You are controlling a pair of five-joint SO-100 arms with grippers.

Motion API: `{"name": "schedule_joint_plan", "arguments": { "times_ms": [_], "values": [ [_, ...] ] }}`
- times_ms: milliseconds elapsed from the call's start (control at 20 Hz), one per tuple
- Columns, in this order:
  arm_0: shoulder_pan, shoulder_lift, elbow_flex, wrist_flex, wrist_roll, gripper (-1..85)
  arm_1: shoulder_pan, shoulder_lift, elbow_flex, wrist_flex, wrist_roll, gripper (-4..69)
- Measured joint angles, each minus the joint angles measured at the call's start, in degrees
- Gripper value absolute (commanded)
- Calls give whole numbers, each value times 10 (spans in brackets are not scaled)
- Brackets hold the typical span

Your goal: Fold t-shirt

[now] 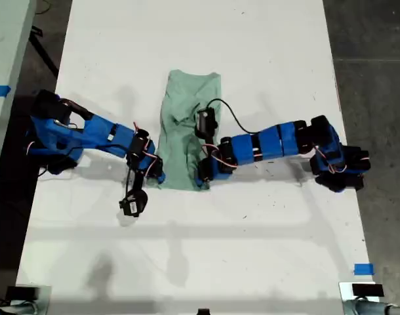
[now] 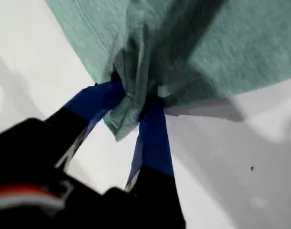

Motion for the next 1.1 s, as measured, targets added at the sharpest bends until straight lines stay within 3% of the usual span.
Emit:
{"name": "schedule_joint_plan", "arguments": {
  "times_ms": [300,800,1100],
  "values": [
    [14,-4,-79,68,-7,0,-18,-5,-35,46,24,-10],
    [165,-52,-296,164,-77,0,-160,-5,-108,49,110,-10],
    [186,-51,-358,199,-71,0,-163,25,-113,61,91,-10]
  ]
}}
